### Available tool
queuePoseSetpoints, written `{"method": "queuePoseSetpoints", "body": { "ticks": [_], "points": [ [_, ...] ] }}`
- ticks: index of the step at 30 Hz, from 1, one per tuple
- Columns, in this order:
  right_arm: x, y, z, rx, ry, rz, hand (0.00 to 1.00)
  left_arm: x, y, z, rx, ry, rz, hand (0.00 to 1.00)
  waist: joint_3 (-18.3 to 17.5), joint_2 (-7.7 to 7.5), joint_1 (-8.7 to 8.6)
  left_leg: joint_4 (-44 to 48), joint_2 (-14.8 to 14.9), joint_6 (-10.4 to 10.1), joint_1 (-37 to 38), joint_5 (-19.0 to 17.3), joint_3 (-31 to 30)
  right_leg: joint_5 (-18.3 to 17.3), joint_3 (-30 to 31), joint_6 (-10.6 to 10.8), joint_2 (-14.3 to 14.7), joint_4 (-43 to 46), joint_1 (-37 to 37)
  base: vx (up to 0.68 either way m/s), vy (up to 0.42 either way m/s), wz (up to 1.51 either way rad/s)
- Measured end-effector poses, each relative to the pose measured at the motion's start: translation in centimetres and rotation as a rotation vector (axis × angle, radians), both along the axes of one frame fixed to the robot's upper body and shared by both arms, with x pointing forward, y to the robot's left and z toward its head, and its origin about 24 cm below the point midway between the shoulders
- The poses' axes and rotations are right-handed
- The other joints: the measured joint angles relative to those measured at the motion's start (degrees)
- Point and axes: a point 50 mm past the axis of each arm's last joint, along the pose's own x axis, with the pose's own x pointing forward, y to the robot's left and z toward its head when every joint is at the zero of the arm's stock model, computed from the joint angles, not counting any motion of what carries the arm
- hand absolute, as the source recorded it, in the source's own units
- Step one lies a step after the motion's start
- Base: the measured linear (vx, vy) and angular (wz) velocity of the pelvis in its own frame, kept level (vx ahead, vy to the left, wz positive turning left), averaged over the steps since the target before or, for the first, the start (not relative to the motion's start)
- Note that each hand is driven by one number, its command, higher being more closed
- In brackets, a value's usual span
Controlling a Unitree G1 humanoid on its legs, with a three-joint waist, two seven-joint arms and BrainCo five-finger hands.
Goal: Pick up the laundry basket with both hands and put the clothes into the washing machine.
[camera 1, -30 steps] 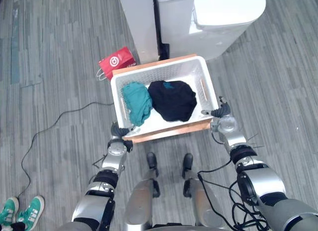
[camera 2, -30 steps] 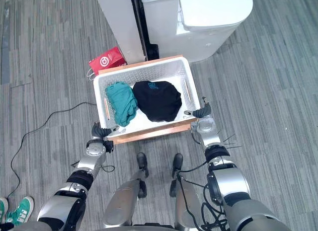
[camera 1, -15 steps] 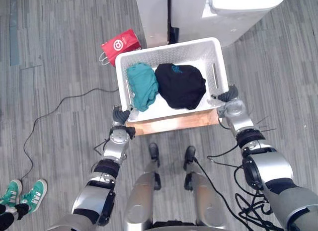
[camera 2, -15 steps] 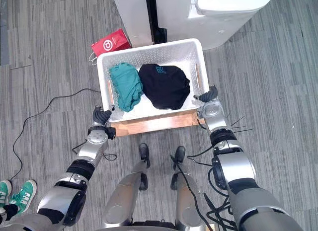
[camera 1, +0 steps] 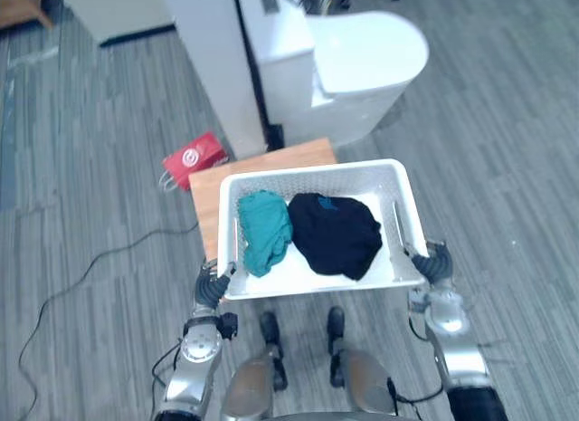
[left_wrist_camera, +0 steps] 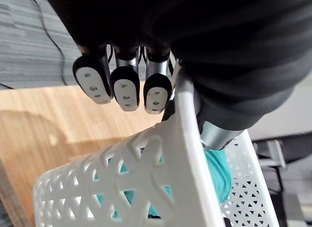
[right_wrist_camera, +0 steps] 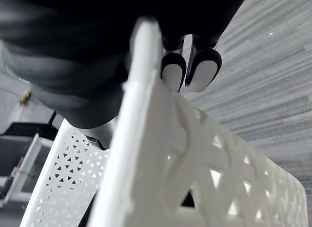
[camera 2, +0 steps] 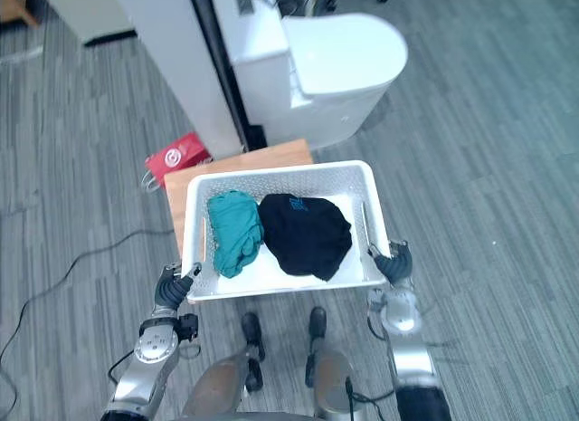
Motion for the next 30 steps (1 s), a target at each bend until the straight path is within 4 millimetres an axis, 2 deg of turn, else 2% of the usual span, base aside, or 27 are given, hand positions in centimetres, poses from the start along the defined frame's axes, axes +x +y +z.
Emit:
{"method": "queuePoseSetpoints", "body": {
  "ticks": [5, 6, 7, 8, 9, 10, 11, 12, 13, 14, 15, 16, 17, 18, 19, 20, 21, 22, 23, 24, 25, 26, 27, 28, 29, 30],
  "points": [
    [-0.5, -0.3, 0.3, 0.01, -0.016, -0.013, 1.0, 0.2, -0.3, 0.8, -0.008, -0.035, 0.0, 1.0, -1.0, 0.01, -1.43, 6.7, 2.6, -0.6, 3.8, -6.3, 11.8, 1.7, 10.5, 1.6, 2.3, 0.1, 0.3, 0.01, 0.038, -1.22],
    [-0.4, -0.2, 0.4, 0.013, -0.019, -0.013, 1.0, 0.3, -0.3, 0.9, -0.001, -0.034, 0.002, 1.0, -1.4, -0.34, -1.5, 7.9, 3.8, -0.7, 4.6, -7.4, 15.7, 1.9, 8.2, 1.8, 2.5, -1.0, -0.3, -0.07, 0.015, -1.43],
    [-0.3, -0.2, 0.4, 0.013, -0.021, -0.012, 1.0, 0.3, -0.2, 0.9, 0.0, -0.034, 0.005, 1.0, -1.4, -0.32, -1.86, 8.4, 4.2, -0.6, 5.0, -8.0, 17.7, 0.6, 4.4, -0.3, 1.6, -0.9, -0.8, -0.09, -0.004, -1.47],
    [-0.2, -0.1, 0.2, 0.022, -0.016, -0.013, 1.0, 0.4, -0.2, 0.9, 0.003, -0.033, 0.007, 1.0, -1.8, 0.28, -2.19, 9.0, 5.5, -0.6, 5.2, -8.4, 21.2, -1.7, -8.1, -3.2, -1.1, 1.1, -2.6, -0.03, -0.002, -1.59],
    [-0.2, 0.0, -0.3, 0.044, -0.007, -0.023, 1.0, 0.5, 0.0, 1.0, 0.009, -0.038, 0.013, 1.0, -2.2, 0.26, -2.0, 9.2, 6.3, -0.6, 5.9, -8.5, 25.3, -3.2, -22.1, -5.4, -4.7, 4.9, -4.2, 0.0, 0.008, -1.59],
    [-0.1, 0.1, -0.6, 0.053, 0.001, -0.021, 1.0, 0.6, 0.1, 1.1, 0.01, -0.039, 0.019, 1.0, -2.2, 0.24, -2.08, 9.3, 6.6, -0.9, 6.5, -8.6, 27.0, -4.1, -27.9, -6.7, -6.4, 6.9, -4.5, 0.05, -0.034, -1.81],
    [0.2, 0.5, -1.2, 0.075, 0.022, -0.02, 1.0, 0.7, 0.4, 1.1, 0.014, -0.035, 0.03, 1.0, -2.2, 0.22, -2.09, 10.8, 7.7, -2.4, 8.4, -9.6, 31.4, -4.8, -36.3, -7.7, -8.8, 9.9, -4.1, 0.05, -0.074, -1.39],
    [0.3, 0.6, -1.4, 0.081, 0.027, -0.019, 1.0, 0.7, 0.5, 1.1, 0.014, -0.034, 0.035, 1.0, -2.3, 0.17, -2.06, 12.0, 8.3, -3.4, 9.1, -10.3, 32.7, -4.1, -36.7, -6.7, -8.8, 10.3, -4.0, 0.11, -0.146, -1.55],
    [0.3, 0.6, -1.5, 0.082, 0.032, -0.016, 1.0, 0.7, 0.5, 1.0, 0.014, -0.031, 0.038, 1.0, -2.3, 0.42, -2.08, 15.9, 10.3, -4.1, 9.6, -12.2, 34.5, -2.6, -34.3, -4.6, -7.7, 10.7, -4.2, 0.14, -0.17, -1.4],
    [0.4, 0.5, -1.7, 0.083, 0.04, -0.014, 1.0, 0.8, 0.3, 0.8, 0.005, -0.023, 0.039, 1.0, -2.3, 1.52, -1.96, 24.2, 15.1, -3.1, 9.4, -14.3, 34.4, -3.5, -31.1, -4.9, -5.4, 11.9, -4.9, 0.17, -0.203, -1.73],
    [0.4, 0.3, -1.7, 0.077, 0.044, -0.008, 1.0, 0.7, 0.2, 0.4, -0.003, -0.007, 0.04, 1.0, -2.8, 2.66, -1.82, 34.7, 21.1, 1.5, 7.6, -15.0, 31.8, -4.5, -28.5, -5.6, -2.9, 12.3, -5.1, 0.12, -0.161, -1.52],
    [0.5, 0.3, -1.6, 0.07, 0.042, 0.0, 1.0, 0.6, 0.1, 0.2, -0.006, 0.003, 0.039, 1.0, -2.9, 3.48, -1.7, 40.6, 24.0, 6.1, 5.8, -14.5, 29.0, -5.0, -27.3, -5.9, -1.2, 12.2, -4.9, 0.13, -0.165, -1.56],
    [1.0, 0.2, -1.1, 0.058, 0.026, 0.006, 1.0, 0.5, -0.2, -0.2, -0.018, 0.018, 0.04, 1.0, -2.7, 4.68, -1.41, 50.6, 27.6, 12.5, 1.2, -11.3, 19.6, -5.7, -24.1, -7.0, 2.1, 12.2, -4.0, 0.14, -0.122, -1.71],
    [1.5, 0.0, -0.6, 0.036, 0.009, 0.011, 1.0, 0.5, -0.4, -0.6, -0.04, 0.033, 0.055, 1.0, -2.7, 5.23, -0.17, 54.4, 24.2, 8.1, -3.2, -13.1, 6.7, -6.2, -20.1, -7.7, 4.1, 12.1, -3.2, 0.16, -0.065, -1.83],
    [1.7, -0.1, -0.4, 0.027, 0.0, 0.012, 1.0, 0.4, -0.6, -0.7, -0.051, 0.035, 0.066, 1.0, -2.7, 5.21, 0.53, 54.9, 21.3, 6.2, -5.1, -14.2, 1.5, -6.3, -18.4, -7.9, 4.6, 12.1, -2.9, 0.2, 0.033, -1.83],
    [2.1, -0.2, 0.0, 0.017, -0.015, 0.016, 1.0, 0.3, -0.8, -0.8, -0.075, 0.035, 0.076, 1.0, -2.5, 5.07, 1.56, 54.1, 15.9, 4.4, -8.6, -15.6, -5.9, -6.4, -15.7, -8.1, 5.1, 10.9, -1.5, 0.19, 0.065, -1.34],
    [2.2, -0.2, 0.1, 0.012, -0.018, 0.02, 1.0, 0.3, -0.8, -0.8, -0.082, 0.035, 0.084, 1.0, -2.5, 4.98, 1.97, 52.7, 13.5, 3.7, -10.2, -16.1, -8.4, -6.4, -14.7, -8.1, 5.1, 10.2, -0.8, 0.3, 0.114, -1.52],
    [2.4, -0.1, 0.3, 0.005, -0.023, 0.033, 1.0, 0.3, -0.7, -0.7, -0.079, 0.032, 0.092, 1.0, -2.4, 4.81, 2.91, 47.8, 9.8, 3.1, -12.6, -16.5, -11.2, -6.4, -12.3, -8.1, 5.0, 8.3, 1.0, 0.25, 0.11, -1.22],
    [2.5, 0.1, 0.4, 0.002, -0.026, 0.045, 1.0, 0.3, -0.6, -0.7, -0.078, 0.028, 0.097, 1.0, -2.2, 4.9, 3.37, 43.4, 8.2, 2.1, -14.6, -16.6, -12.3, -6.4, -10.9, -8.1, 5.0, 6.6, 2.3, 0.3, 0.157, -1.39],
    [2.7, 0.2, 0.5, -0.005, -0.028, 0.056, 1.0, 0.3, -0.4, -0.5, -0.077, 0.02, 0.106, 1.0, -2.0, 5.19, 4.07, 35.9, 6.5, -0.2, -16.8, -15.2, -13.3, -6.4, -9.4, -8.1, 4.9, 4.0, 4.0, 0.25, 0.164, -1.15],
    [2.7, 0.2, 0.6, -0.008, -0.03, 0.058, 1.0, 0.4, -0.5, -0.3, -0.081, 0.013, 0.108, 1.0, -2.0, 5.71, 4.42, 28.0, 5.9, -3.5, -17.1, -13.2, -13.7, -6.4, -8.9, -7.6, 5.1, 1.9, 5.3, 0.33, 0.223, -1.07],
    [2.7, 0.3, 0.6, -0.009, -0.031, 0.059, 1.0, 0.3, -0.4, -0.2, -0.082, 0.008, 0.114, 1.0, -1.7, 6.21, 4.67, 22.7, 5.7, -3.8, -16.9, -9.0, -13.6, -6.3, -7.8, -6.5, 5.4, 0.3, 6.8, 0.41, 0.222, -1.02],
    [2.6, 0.8, 0.4, 0.005, -0.026, 0.068, 1.0, 0.0, 0.0, -0.2, -0.078, 0.008, 0.136, 1.0, -2.3, 5.52, 5.42, 21.6, 4.6, -2.3, -15.5, -7.2, -12.6, -6.4, -5.1, -4.5, 4.7, -1.7, 8.5, 0.4, 0.202, -0.72],
    [2.7, 0.9, 0.5, 0.004, -0.031, 0.067, 1.0, 0.1, 0.0, 0.0, -0.08, -0.002, 0.136, 1.0, -2.2, 5.29, 5.32, 22.5, 4.3, -1.8, -15.7, -7.5, -12.4, -6.6, -4.7, -3.8, 4.1, -1.8, 8.6, 0.41, 0.225, -0.44],
    [2.6, 0.8, 0.4, 0.006, -0.032, 0.058, 1.0, 0.1, -0.1, 0.4, -0.087, -0.019, 0.138, 1.0, -2.2, 5.09, 5.28, 24.2, 3.6, 0.8, -15.9, -8.5, -12.3, -7.9, -4.6, -2.1, 3.2, 0.6, 8.0, 0.36, 0.259, -0.08],
    [2.5, 0.9, 0.3, 0.011, -0.029, 0.054, 1.0, 0.0, -0.2, 0.3, -0.091, -0.016, 0.142, 1.0, -2.3, 4.68, 5.45, 24.8, 2.7, 2.9, -15.0, -9.5, -11.7, -10.8, -4.6, -0.8, 2.0, 5.2, 6.9, 0.37, 0.241, -0.11]
  ]
}}
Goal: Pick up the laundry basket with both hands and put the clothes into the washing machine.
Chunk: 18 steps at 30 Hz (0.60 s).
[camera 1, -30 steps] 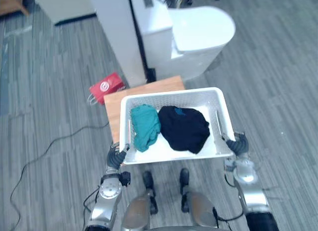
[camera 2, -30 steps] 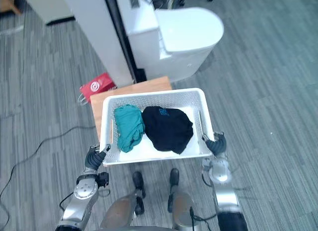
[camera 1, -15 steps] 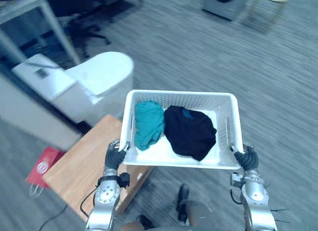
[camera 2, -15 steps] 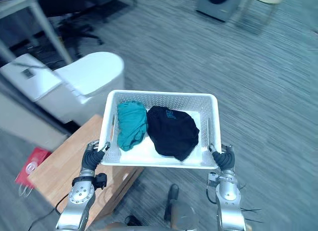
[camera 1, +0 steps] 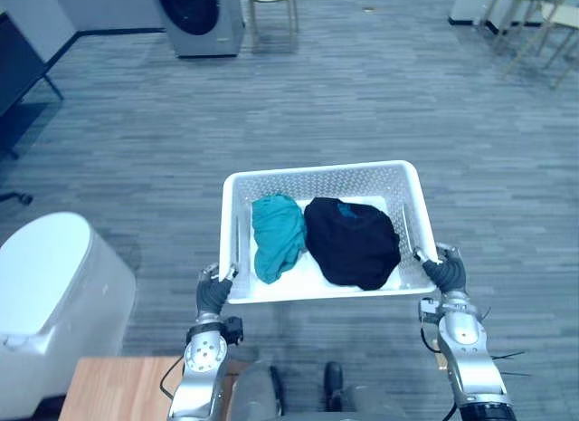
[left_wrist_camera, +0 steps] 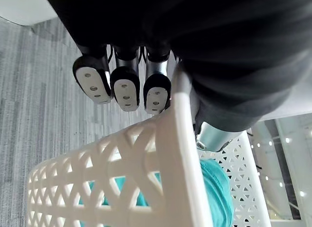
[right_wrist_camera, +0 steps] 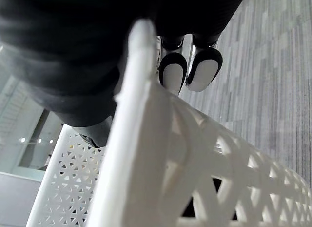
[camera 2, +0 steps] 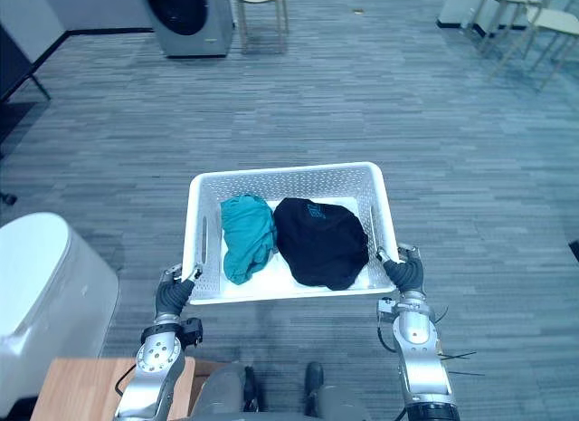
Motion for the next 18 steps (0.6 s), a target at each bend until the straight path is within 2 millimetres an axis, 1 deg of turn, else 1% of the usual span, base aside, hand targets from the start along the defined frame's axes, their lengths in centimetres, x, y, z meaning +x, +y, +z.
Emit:
{"method": "queuePoseSetpoints", "body": {
  "ticks": [1, 2, 3, 4, 5, 6, 7, 8, 9, 10, 11, 12, 13, 14, 15, 16, 17, 18],
  "points": [
    [-0.1, 0.1, -0.2, 0.01, 0.006, -0.002, 1.0, -0.2, 0.1, -0.2, -0.002, 0.009, 0.005, 1.0, -0.2, -0.77, 0.32, -0.4, -0.4, 1.1, 1.7, -0.8, 0.8, -2.7, 0.2, 1.5, -1.3, 5.2, -1.6, 0.43, 0.207, -0.08],
    [-0.4, 0.4, -0.6, 0.027, 0.017, -0.007, 1.0, -0.7, 0.2, -0.5, 0.002, 0.027, 0.009, 1.0, -0.2, -2.37, 0.05, -0.5, -3.1, 1.7, 4.5, -2.8, 1.6, -5.5, 0.7, 5.1, -4.1, 20.3, -6.2, 0.47, 0.178, 0.21],
    [-0.6, 0.6, -1.3, 0.044, 0.043, -0.006, 1.0, -1.0, 0.4, -0.7, 0.009, 0.041, 0.011, 1.0, -0.2, -3.02, -1.17, -0.7, -5.4, 2.5, 7.5, -4.3, 1.1, -4.9, 0.3, 9.6, -7.2, 35.5, -11.0, 0.49, 0.165, 0.39],
    [-0.7, 0.7, -1.7, 0.053, 0.063, -0.004, 1.0, -1.2, 0.6, -0.8, 0.016, 0.048, 0.012, 1.0, -0.1, -3.17, -1.41, -1.2, -6.2, 3.4, 9.5, -5.1, 0.7, -3.0, 0.4, 10.0, -8.3, 41.9, -13.2, 0.51, 0.133, 0.45],
    [-0.8, 0.9, -2.6, 0.063, 0.102, 0.004, 1.0, -1.4, 0.8, -1.0, 0.029, 0.061, 0.011, 1.0, 0.0, -2.96, -1.58, -2.6, -6.9, 4.2, 13.7, -6.5, 0.5, -4.3, 0.0, 6.4, -9.1, 50.2, -16.1, 0.55, 0.086, 0.26],
    [-0.9, 1.2, -2.9, 0.07, 0.113, 0.011, 1.0, -1.4, 1.1, -0.9, 0.04, 0.064, 0.015, 1.0, 0.0, -2.32, -1.44, -4.8, -6.9, 4.4, 17.0, -7.2, -0.1, -5.9, -1.6, 3.5, -9.2, 51.5, -18.7, 0.56, 0.067, 0.2],
    [-0.8, 1.3, -2.8, 0.073, 0.109, 0.015, 1.0, -1.4, 1.2, -0.8, 0.045, 0.061, 0.016, 1.0, 0.0, -2.08, -1.56, -6.1, -6.9, 4.4, 18.3, -7.4, -0.6, -6.5, -2.6, 2.3, -9.2, 50.6, -20.1, 0.57, 0.026, 0.23],
    [-0.5, 1.3, -2.6, 0.072, 0.097, 0.024, 1.0, -1.2, 1.3, -0.6, 0.052, 0.049, 0.018, 1.0, 0.1, -1.83, -1.72, -9.0, -6.5, 4.2, 20.8, -7.6, -1.5, -7.6, -4.9, 0.4, -8.9, 45.8, -23.3, 0.6, -0.011, 0.22],
    [-0.3, 1.2, -2.3, 0.069, 0.088, 0.028, 1.0, -1.0, 1.3, -0.4, 0.053, 0.042, 0.017, 1.0, 0.1, -1.46, -1.91, -10.9, -5.7, 3.7, 22.6, -7.9, -1.7, -7.1, -6.2, 0.2, -7.9, 38.9, -25.2, 0.6, -0.029, 0.21],
    [-0.1, 1.1, -2.2, 0.069, 0.081, 0.025, 1.0, -1.0, 1.4, -0.3, 0.055, 0.038, 0.017, 1.0, 0.2, -1.27, -2.25, -12.9, -5.1, 3.5, 24.6, -8.0, -1.9, -5.0, -6.3, 0.6, -6.6, 29.8, -26.5, 0.77, -0.096, 0.27],
    [-0.1, 1.1, -2.0, 0.069, 0.074, 0.025, 1.0, -0.9, 1.4, -0.3, 0.057, 0.034, 0.017, 1.0, 0.4, -1.58, -3.27, -15.8, -4.7, 3.3, 28.1, -7.9, -2.5, 1.7, -5.3, 2.1, -5.7, 14.5, -26.8, 0.52, -0.08, 0.32],
    [-0.1, 1.1, -1.9, 0.069, 0.071, 0.025, 1.0, -0.8, 1.4, -0.2, 0.058, 0.03, 0.015, 1.0, 0.6, -2.11, -4.0, -17.0, -5.0, 2.5, 29.8, -7.8, -2.8, 4.9, -4.4, 3.3, -5.8, 8.5, -27.0, 0.84, -0.176, 0.54],
    [-0.2, 0.9, -1.8, 0.063, 0.067, 0.02, 1.0, -0.5, 1.3, 0.0, 0.06, 0.02, 0.011, 1.0, 0.7, -3.18, -5.37, -18.4, -5.5, -0.5, 33.8, -8.9, -4.2, 8.5, -4.2, 3.8, -6.2, 1.8, -27.4, 0.75, -0.18, 0.52],
    [-0.6, 0.6, -1.8, 0.047, 0.074, 0.022, 1.0, -0.3, 1.0, -0.1, 0.05, 0.024, 0.005, 1.0, 0.7, -2.34, -6.31, -18.7, -4.6, -3.3, 37.8, -10.6, -5.7, 17.0, -2.8, 1.4, -4.8, 3.0, -27.1, 0.94, -0.206, 0.38],
    [-0.6, 0.4, -1.9, 0.043, 0.076, 0.018, 1.0, -0.2, 0.7, -0.2, 0.04, 0.025, 0.001, 1.0, 0.4, -0.9, -6.27, -18.5, -3.2, -3.4, 39.0, -10.4, -6.0, 20.1, -2.7, 0.4, -3.9, 5.8, -27.4, 0.83, -0.168, 0.04],
    [-0.6, -0.3, -1.5, 0.037, 0.064, -0.007, 1.0, 0.4, 0.0, 0.1, 0.027, 0.01, -0.014, 1.0, 0.1, 0.99, -6.07, -14.4, -1.2, -5.8, 38.3, -8.1, -6.5, 18.7, -3.1, -1.3, -2.4, 12.9, -29.3, 0.82, -0.201, -0.03],
    [-0.8, -0.8, -1.5, 0.045, 0.061, -0.033, 1.0, 0.9, -0.5, 0.3, 0.025, -0.001, -0.038, 1.0, 0.2, 1.1, -6.13, -6.1, 0.0, -7.6, 35.5, -3.3, -7.3, 14.0, -4.1, -2.1, -2.1, 18.7, -29.5, 0.79, -0.237, 0.01],
    [-1.0, -0.9, -1.6, 0.044, 0.066, -0.04, 1.0, 1.0, -0.7, 0.2, 0.024, 0.0, -0.049, 1.0, 0.3, 1.24, -6.16, -0.1, 0.8, -8.3, 33.8, 0.4, -7.2, 11.3, -4.8, -2.3, -1.8, 20.3, -28.1, 0.89, -0.255, 0.22]
  ]
}}
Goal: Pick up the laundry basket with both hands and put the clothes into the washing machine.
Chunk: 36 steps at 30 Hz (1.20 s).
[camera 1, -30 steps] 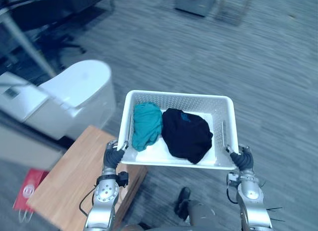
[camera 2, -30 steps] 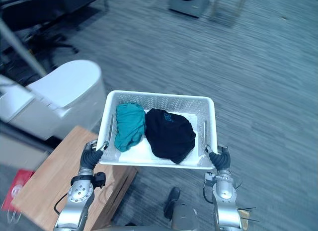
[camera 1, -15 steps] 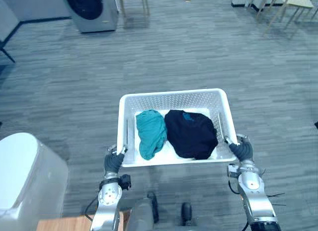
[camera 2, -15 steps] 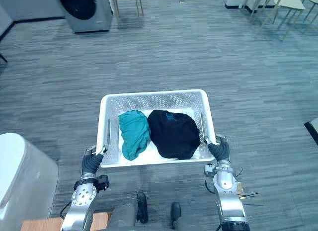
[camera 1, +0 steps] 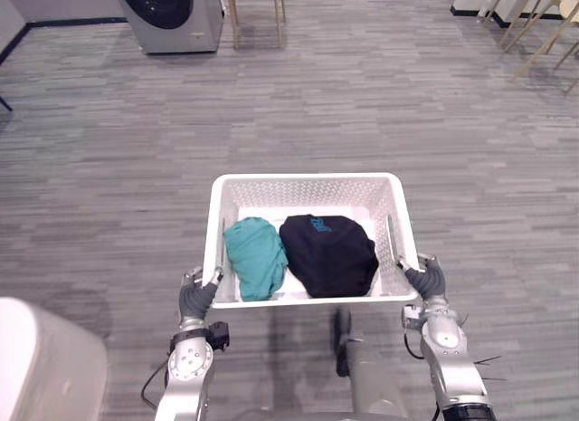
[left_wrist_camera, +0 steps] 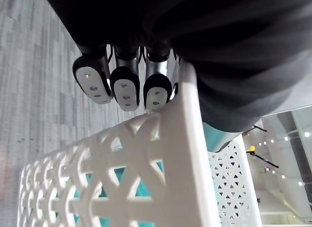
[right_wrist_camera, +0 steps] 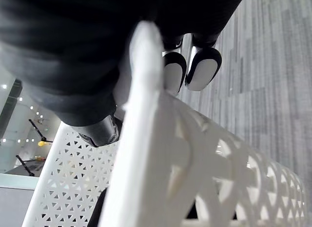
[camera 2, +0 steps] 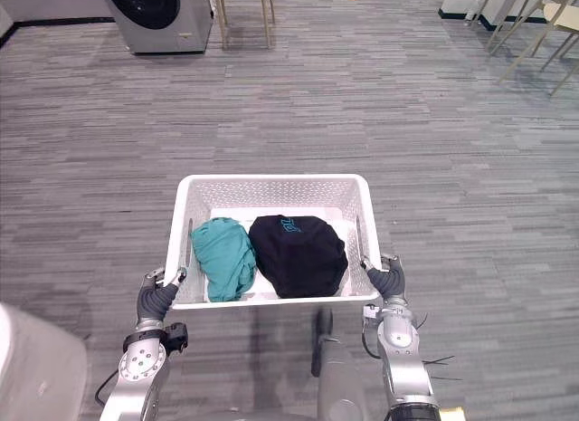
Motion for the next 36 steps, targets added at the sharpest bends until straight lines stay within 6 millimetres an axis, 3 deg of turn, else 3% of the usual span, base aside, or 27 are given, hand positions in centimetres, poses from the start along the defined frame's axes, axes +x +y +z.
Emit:
{"method": "queuePoseSetpoints", "body": {
  "ticks": [1, 3, 4, 7, 8, 9, 10, 11, 12, 13, 14, 15, 17, 18, 20, 21, 23, 24, 25, 28, 29, 30, 32, 33, 34, 35, 36],
  "points": [
    [-0.7, -0.2, 0.1, 0.0, 0.001, -0.009, 1.0, -0.3, -0.3, -0.4, -0.014, 0.017, -0.009, 1.0, 0.9, 1.87, 0.25, 26.6, 6.9, -1.1, -10.1, 12.6, 1.2, -5.4, -1.7, -0.9, 2.0, -1.2, 8.2, 0.73, -0.179, 0.16],
    [-0.9, 0.0, 0.8, 0.006, -0.032, -0.017, 1.0, -0.6, -0.2, -0.3, -0.015, 0.016, -0.001, 1.0, 1.2, 2.09, 1.86, 44.4, 12.2, 1.8, -19.6, 9.0, 3.8, -9.0, -2.2, -2.3, 3.9, -2.9, 15.1, 0.61, -0.129, 0.04],
    [-0.9, 0.1, 1.3, 0.003, -0.055, -0.019, 1.0, -0.8, -0.1, -0.5, -0.023, 0.023, 0.002, 1.0, 1.5, 1.58, 2.76, 47.4, 12.8, 3.6, -24.3, 5.7, 5.4, -10.6, -2.1, -2.4, 3.9, -4.7, 19.4, 0.65, -0.094, 0.01],
    [-0.5, 0.1, 2.7, -0.008, -0.117, -0.006, 1.0, -1.3, -0.1, -0.1, -0.056, -0.005, 0.007, 1.0, 1.8, 0.55, 5.23, 36.1, 11.1, 6.6, -35.2, -1.8, 12.5, -12.6, -0.6, -1.6, 3.0, -13.0, 29.9, 0.68, -0.003, -0.02],
    [0.0, 0.0, 3.1, -0.019, -0.133, 0.002, 1.0, -1.3, -0.1, 0.2, -0.055, -0.021, 0.007, 1.0, 1.9, 0.25, 5.5, 23.7, 7.6, 5.9, -38.3, -1.9, 12.4, -13.5, -0.4, -0.4, 1.7, -15.4, 33.0, 0.66, 0.108, -0.12],
    [0.5, -0.1, 3.3, -0.033, -0.137, 0.017, 1.0, -1.3, -0.1, 0.3, -0.055, -0.026, 0.009, 1.0, 2.0, 0.09, 6.51, 7.3, 4.1, 3.0, -39.0, 0.3, 11.3, -14.7, 0.2, 0.9, 0.5, -17.1, 36.0, 0.67, 0.135, -0.14],
    [0.8, -0.1, 3.2, -0.039, -0.132, 0.023, 1.0, -1.4, -0.1, 0.3, -0.057, -0.025, 0.011, 1.0, 2.0, 0.45, 6.6, -0.8, 2.8, 1.3, -39.1, 2.4, 10.0, -14.9, 0.4, 1.7, 0.2, -18.1, 37.9, 0.71, 0.194, -0.23],
    [1.2, -0.1, 2.6, -0.041, -0.107, 0.032, 1.0, -1.5, -0.1, 0.2, -0.06, -0.02, 0.014, 1.0, 1.6, 0.82, 6.85, -6.9, 1.2, 1.8, -39.0, 10.7, 9.0, -16.1, 1.1, 3.5, -0.4, -20.0, 41.0, 0.74, 0.238, -0.27],
    [1.4, 0.2, 1.8, -0.026, -0.075, 0.032, 1.0, -1.6, 0.2, 0.1, -0.05, -0.012, 0.02, 1.0, 0.9, -0.45, 7.2, -5.7, -1.3, 8.3, -37.9, 13.1, 9.4, -16.9, 2.0, 4.8, -2.5, -20.6, 43.2, 0.75, 0.253, -0.14],
    [1.4, 0.2, 1.6, -0.021, -0.066, 0.03, 1.0, -1.5, 0.3, 0.2, -0.047, -0.014, 0.024, 1.0, 0.6, -1.32, 6.66, -3.1, -2.0, 10.9, -38.5, 12.0, 9.5, -16.9, 1.9, 5.1, -4.1, -19.9, 43.5, 0.93, 0.355, 0.06],
    [1.2, 0.0, 1.1, -0.016, -0.045, 0.021, 1.0, -1.3, 0.3, 0.2, -0.044, -0.006, 0.022, 1.0, 0.7, -1.85, 6.68, 4.7, -1.9, 12.8, -40.6, 7.2, 10.0, -16.5, 3.2, 6.7, -5.3, -13.9, 42.0, 0.79, 0.311, 0.13],
    [1.0, 0.1, 0.8, -0.006, -0.034, 0.017, 1.0, -1.4, 0.4, 0.0, -0.041, 0.008, 0.022, 1.0, 0.5, -2.37, 6.89, 6.2, -2.2, 12.6, -40.2, 5.3, 10.4, -16.4, 3.6, 8.0, -5.6, -9.0, 40.5, 0.78, 0.3, -0.02],
    [0.9, 0.8, 0.3, 0.04, -0.027, 0.009, 1.0, -1.6, 0.7, -0.2, -0.018, 0.03, 0.015, 1.0, 1.0, -4.11, 6.21, 3.7, -5.1, 13.0, -33.1, -2.3, 10.3, -12.1, 4.7, 15.2, -9.1, 17.9, 30.0, 0.78, 0.249, -0.05],
    [0.6, 0.9, -0.4, 0.052, -0.002, 0.002, 1.0, -1.6, 0.8, -0.2, -0.01, 0.036, 0.011, 1.0, 1.1, -5.01, 5.22, 2.0, -6.7, 13.3, -28.5, -4.4, 10.1, -14.8, 4.7, 10.2, -10.1, 29.0, 25.1, 0.85, 0.219, 0.11],
    [-0.2, 0.8, -0.8, 0.051, 0.019, -0.004, 1.0, -1.6, 0.6, -0.3, -0.004, 0.042, 0.001, 1.0, 1.1, -3.87, 4.6, -2.8, -7.0, 13.5, -20.0, -6.4, 9.8, -18.4, 2.1, 5.4, -9.1, 31.6, 19.0, 0.7, 0.083, 0.11],
    [-0.6, 0.6, -0.6, 0.048, 0.011, -0.012, 1.0, -1.4, 0.5, -0.1, 0.002, 0.032, -0.011, 1.0, 0.8, -3.32, 3.82, -6.4, -6.8, 13.2, -15.6, -6.8, 8.7, -20.2, -1.3, 3.4, -7.8, 28.0, 14.8, 0.68, 0.055, 0.22],
    [-0.7, 0.2, 0.4, 0.038, -0.03, -0.024, 1.0, -0.6, 0.3, 0.6, 0.022, -0.003, -0.041, 1.0, 0.6, -3.38, 2.64, -10.5, -6.6, 12.4, -11.0, -7.2, 7.1, -19.8, -4.1, 2.8, -6.3, 16.4, 8.4, 0.61, 0.009, 0.52],
    [-0.6, 0.1, 0.6, 0.034, -0.041, -0.028, 1.0, -0.3, 0.2, 0.8, 0.026, -0.014, -0.05, 1.0, 0.4, -3.56, 1.97, -11.7, -6.5, 11.9, -9.7, -7.5, 6.9, -18.4, -4.5, 3.1, -5.9, 10.1, 6.8, 0.84, -0.049, 0.63],
    [-0.6, -0.2, 0.9, 0.029, -0.056, -0.042, 1.0, 0.5, 0.0, 1.4, 0.029, -0.043, -0.065, 1.0, 0.6, -4.34, 1.44, -15.8, -6.7, 8.4, -4.1, -8.4, 6.5, -10.6, -4.4, 4.8, -5.2, -7.5, 3.7, 0.73, -0.068, 0.39],
    [-0.7, -0.1, 0.7, 0.028, -0.043, -0.037, 1.0, 0.4, 0.2, 0.7, 0.044, -0.011, -0.063, 1.0, -0.4, -6.15, 0.55, -18.8, -8.1, 4.3, 5.1, -10.3, 5.1, -5.8, -4.4, 4.4, -5.2, -16.0, 1.8, 0.79, -0.128, 0.25],
    [-0.8, -0.4, 0.3, 0.014, -0.02, -0.035, 1.0, 0.1, -0.3, -0.1, 0.016, 0.019, -0.055, 1.0, -1.4, -3.92, -0.65, -19.1, -6.4, 3.5, 8.8, -10.7, 3.0, 3.3, -2.2, 0.7, -3.7, -11.8, 1.8, 0.72, -0.126, 0.28],
    [-0.9, -0.5, 0.2, 0.012, -0.011, -0.038, 1.0, 0.0, -0.5, -0.3, 0.003, 0.027, -0.052, 1.0, -2.1, -2.54, -1.06, -18.0, -5.1, 2.5, 9.1, -10.1, 2.7, 5.0, -2.4, 0.0, -2.7, -9.4, 1.3, 1.12, -0.234, 0.19],
    [-0.9, -0.9, -0.1, 0.014, 0.006, -0.042, 1.0, 0.2, -0.9, -0.6, -0.01, 0.038, -0.054, 1.0, -2.5, 0.47, -0.98, -5.2, -0.5, 0.0, 5.2, -4.0, 2.0, 1.1, -4.0, -2.4, 0.4, -3.1, 2.0, 0.98, -0.251, -0.04],
    [-1.0, -0.8, -0.2, 0.019, 0.014, -0.042, 1.0, 0.1, -0.9, -0.9, -0.012, 0.053, -0.052, 1.0, -2.2, 0.86, -0.82, 8.5, 2.2, -1.3, -0.5, 6.0, 2.2, -2.1, -4.6, -3.0, 1.8, -2.8, 5.4, 0.64, -0.198, 0.03],
    [-1.1, -0.7, -0.3, 0.023, 0.019, -0.045, 1.0, 0.0, -0.9, -1.1, -0.019, 0.06, -0.051, 1.0, -1.7, 1.06, -0.84, 16.7, 4.3, -2.0, -4.0, 12.7, 2.2, -3.4, -4.8, -3.1, 2.5, -3.8, 8.4, 0.77, -0.212, 0.1],
    [-1.3, -1.0, -0.2, 0.016, 0.021, -0.051, 1.0, -0.3, -1.2, -1.3, -0.037, 0.068, -0.055, 1.0, -1.0, 1.65, 0.3, 34.4, 8.9, -1.3, -11.6, 12.9, 2.8, -5.1, -5.4, -3.8, 4.8, -6.7, 14.5, 0.84, -0.197, -0.03],
    [-1.5, -0.9, 0.1, 0.019, 0.006, -0.058, 1.0, -0.7, -1.2, -1.5, -0.043, 0.078, -0.053, 1.0, -0.9, 1.38, 2.17, 44.8, 10.8, -0.3, -18.3, 8.4, 3.3, -6.4, -5.1, -4.4, 6.0, -9.8, 20.2, 0.67, -0.15, -0.1]
  ]
}}
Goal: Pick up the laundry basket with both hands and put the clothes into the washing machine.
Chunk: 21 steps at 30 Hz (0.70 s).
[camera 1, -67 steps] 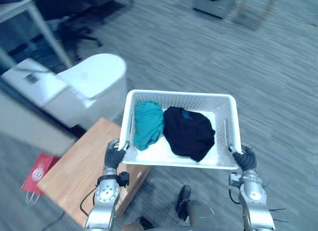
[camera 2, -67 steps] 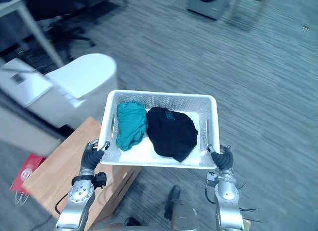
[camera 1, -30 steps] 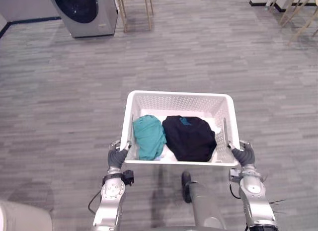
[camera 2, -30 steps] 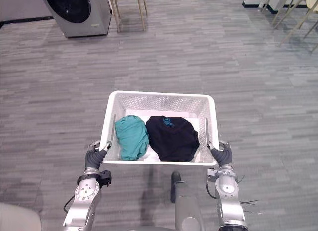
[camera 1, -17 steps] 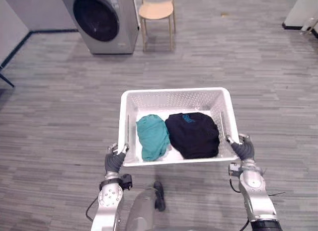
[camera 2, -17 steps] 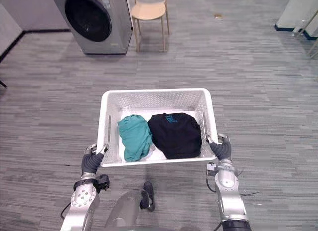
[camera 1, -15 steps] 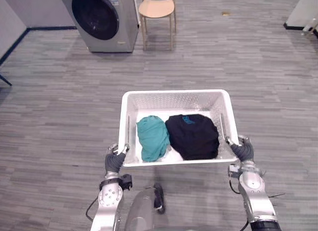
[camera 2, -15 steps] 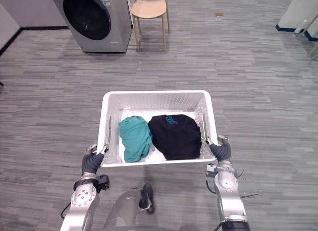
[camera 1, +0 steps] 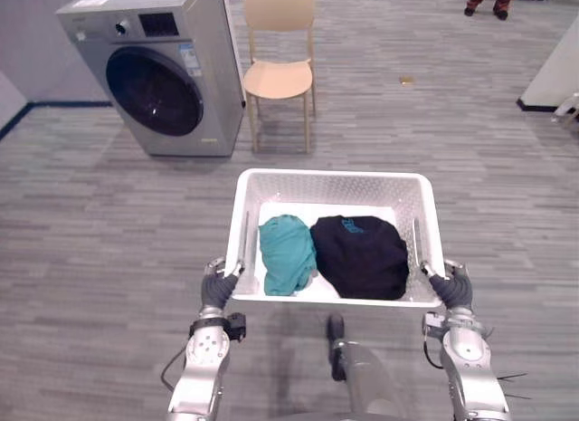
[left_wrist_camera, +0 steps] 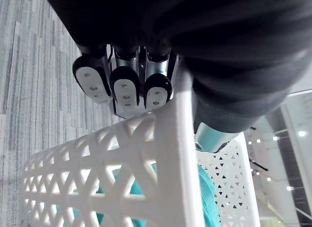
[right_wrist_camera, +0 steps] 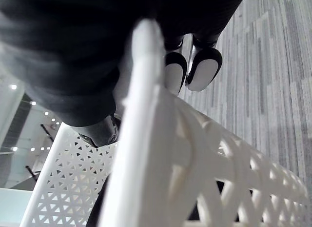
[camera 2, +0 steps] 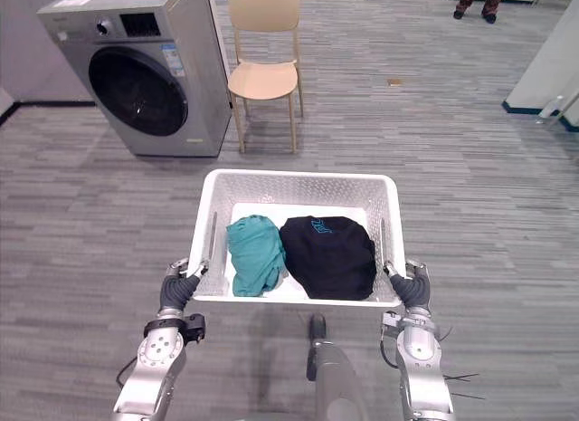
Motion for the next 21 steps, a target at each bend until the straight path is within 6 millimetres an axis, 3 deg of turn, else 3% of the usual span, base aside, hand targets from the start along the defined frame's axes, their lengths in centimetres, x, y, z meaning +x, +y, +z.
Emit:
{"method": "queuePoseSetpoints", "body": {
  "ticks": [2, 3, 4, 5, 6, 7, 8, 9, 10, 11, 13, 14, 15, 16, 17, 18, 21],
  "points": [
    [0.1, 0.1, 0.9, -0.004, -0.039, 0.0, 1.0, -0.1, 0.1, 0.1, -0.006, -0.009, 0.0, 1.0, 0.4, -1.19, 1.54, -2.1, -0.3, 2.9, -7.3, -6.9, 3.4, -0.8, 1.1, -0.2, -0.1, -5.4, 7.5, 0.58, -0.09, -0.11],
    [0.2, 0.0, 1.5, -0.014, -0.066, 0.005, 1.0, -0.1, 0.0, 0.6, -0.015, -0.035, 0.002, 1.0, 0.4, -1.31, 2.74, -9.9, -0.9, 4.3, -11.2, -10.1, 5.8, -0.9, 1.8, 0.0, -0.3, -9.0, 11.7, 0.76, -0.05, -0.11],
    [0.3, 0.0, 1.7, -0.018, -0.077, 0.008, 1.0, -0.1, 0.1, 0.9, -0.017, -0.05, 0.003, 1.0, 0.4, -1.33, 3.03, -14.9, -1.5, 4.6, -12.8, -11.1, 6.5, -1.2, 2.2, 0.2, -0.5, -10.3, 13.2, 0.73, 0.019, -0.11],
    [0.6, -0.1, 2.0, -0.024, -0.089, 0.015, 1.0, -0.2, 0.1, 1.3, -0.018, -0.07, 0.004, 1.0, 0.6, -1.54, 3.41, -26.5, -3.9, 4.9, -14.9, -11.3, 6.1, -2.2, 2.7, 1.1, -1.1, -11.8, 15.6, 0.71, 0.086, -0.1],
    [1.0, -0.2, 2.2, -0.03, -0.093, 0.021, 1.0, -0.3, 0.1, 1.2, -0.019, -0.068, 0.004, 1.0, 0.8, -1.81, 3.61, -38.6, -6.7, 3.2, -15.8, -9.9, 4.9, -3.7, 3.2, 2.0, -2.2, -12.7, 18.0, 0.56, 0.118, -0.12],
    [1.3, -0.2, 2.2, -0.033, -0.092, 0.026, 1.0, -0.4, 0.1, 1.1, -0.019, -0.063, 0.006, 1.0, 0.8, -1.8, 3.73, -44.4, -7.9, 1.3, -16.1, -8.7, 3.8, -4.3, 3.8, 2.3, -2.7, -13.0, 19.1, 0.53, 0.172, -0.27],
    [1.6, -0.2, 2.0, -0.039, -0.083, 0.033, 1.0, -0.6, 0.1, 1.0, -0.02, -0.057, 0.008, 1.0, 0.6, -1.36, 4.22, -52.0, -8.7, 0.0, -16.3, -5.6, 2.5, -5.7, 4.9, 3.9, -3.1, -14.2, 21.2, 0.5, 0.222, -0.48],
    [1.7, -0.2, 1.5, -0.041, -0.061, 0.039, 1.0, -0.6, 0.2, 1.0, -0.017, -0.055, 0.009, 1.0, 0.5, -1.19, 4.65, -52.0, -8.9, 0.8, -16.0, -0.4, 3.1, -7.1, 6.0, 5.2, -3.7, -15.1, 23.4, 0.51, 0.244, -0.45],
    [1.7, -0.2, 1.2, -0.035, -0.049, 0.038, 1.0, -0.5, 0.3, 1.0, -0.011, -0.056, 0.009, 1.0, 0.3, -1.68, 4.45, -51.6, -9.8, 3.1, -15.6, 1.9, 3.4, -8.2, 6.2, 5.9, -4.6, -15.3, 24.5, 0.55, 0.273, -0.26],
    [1.7, 0.0, 0.7, -0.017, -0.033, 0.032, 1.0, -0.5, 0.5, 1.0, -0.001, -0.054, 0.008, 1.0, -0.2, -2.95, 4.25, -49.1, -11.2, 6.3, -15.8, 1.5, 4.2, -10.1, 6.5, 7.6, -7.0, -14.2, 25.3, 0.61, 0.273, -0.05],
    [1.4, -0.1, -0.1, -0.011, -0.001, 0.024, 1.0, -0.5, 0.3, 0.8, -0.004, -0.036, 0.003, 1.0, -0.5, -3.89, 4.2, -45.4, -12.6, 8.3, -15.9, -2.9, 5.7, -12.0, 7.3, 10.7, -9.5, -4.6, 21.6, 0.65, 0.282, -0.12],
    [1.3, -0.1, -0.6, -0.001, 0.019, 0.019, 1.0, -0.6, 0.3, 0.6, 0.006, -0.02, -0.007, 1.0, -0.3, -4.74, 3.89, -45.4, -14.0, 8.7, -14.0, -5.7, 6.1, -13.0, 7.6, 13.6, -11.5, 10.1, 15.8, 0.45, 0.203, -0.09],
    [1.2, 0.0, -0.8, 0.007, 0.027, 0.017, 1.0, -0.6, 0.4, 0.5, 0.014, -0.014, -0.011, 1.0, -0.1, -5.42, 3.53, -45.9, -15.1, 8.8, -12.6, -6.8, 6.0, -11.6, 7.9, 16.7, -13.0, 18.7, 12.3, 0.67, 0.285, 0.09],
    [1.0, 0.4, -1.4, 0.036, 0.042, 0.007, 1.0, -0.7, 0.8, 0.4, 0.037, 0.002, -0.019, 1.0, 0.2, -6.75, 2.57, -47.2, -17.2, 9.4, -9.2, -8.6, 5.8, -9.7, 8.9, 19.3, -15.5, 34.0, 5.5, 0.58, 0.186, 0.23],
    [0.7, 0.5, -2.0, 0.048, 0.063, 0.001, 1.0, -0.7, 0.9, 0.2, 0.046, 0.018, -0.023, 1.0, 0.2, -6.78, 1.77, -48.3, -17.9, 9.9, -5.4, -10.2, 5.7, -10.9, 8.7, 16.5, -16.0, 41.4, 1.6, 0.69, 0.21, 0.25],
    [0.4, 0.5, -2.2, 0.051, 0.075, 0.001, 1.0, -0.7, 0.9, 0.1, 0.046, 0.022, -0.022, 1.0, 0.3, -6.35, 1.57, -49.5, -17.9, 10.1, -2.9, -10.8, 5.7, -11.7, 8.0, 15.0, -15.8, 42.5, -0.4, 0.58, 0.116, 0.22],
    [0.3, 0.8, -2.0, 0.061, 0.058, 0.0, 1.0, -0.2, 1.2, 0.6, 0.07, 0.001, -0.031, 1.0, 0.2, -5.37, 1.16, -54.4, -17.9, 10.5, 6.3, -11.4, 4.4, -13.9, 3.4, 9.8, -13.9, 32.2, -10.2, 0.56, 0.059, 0.16]
  ]
}}
